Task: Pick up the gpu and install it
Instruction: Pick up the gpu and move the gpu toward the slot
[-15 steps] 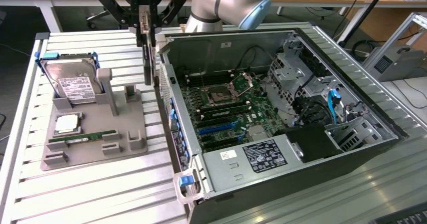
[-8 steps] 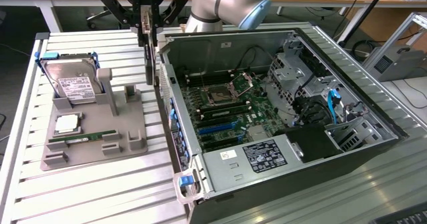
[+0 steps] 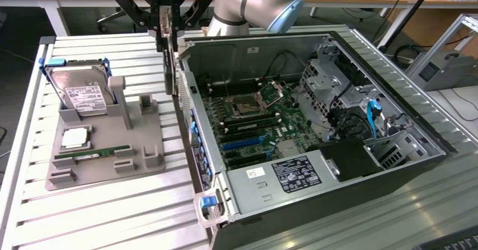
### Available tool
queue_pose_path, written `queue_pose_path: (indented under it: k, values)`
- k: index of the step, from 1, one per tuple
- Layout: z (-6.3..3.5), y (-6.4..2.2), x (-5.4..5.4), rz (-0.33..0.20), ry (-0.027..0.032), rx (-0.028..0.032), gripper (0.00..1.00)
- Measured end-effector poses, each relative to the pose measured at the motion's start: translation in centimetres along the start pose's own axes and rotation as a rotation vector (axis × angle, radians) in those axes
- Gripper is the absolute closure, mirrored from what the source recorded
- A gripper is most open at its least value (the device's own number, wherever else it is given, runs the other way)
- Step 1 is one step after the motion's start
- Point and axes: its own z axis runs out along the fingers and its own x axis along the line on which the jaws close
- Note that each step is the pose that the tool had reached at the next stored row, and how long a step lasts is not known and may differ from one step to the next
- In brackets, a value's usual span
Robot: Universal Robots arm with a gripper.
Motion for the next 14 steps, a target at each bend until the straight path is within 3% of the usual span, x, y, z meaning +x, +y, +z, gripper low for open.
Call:
queue_pose_path:
  k: [14]
  values:
    - [0.0,0.06,-0.82,0.0,-0.0002,0.0005,0.73]
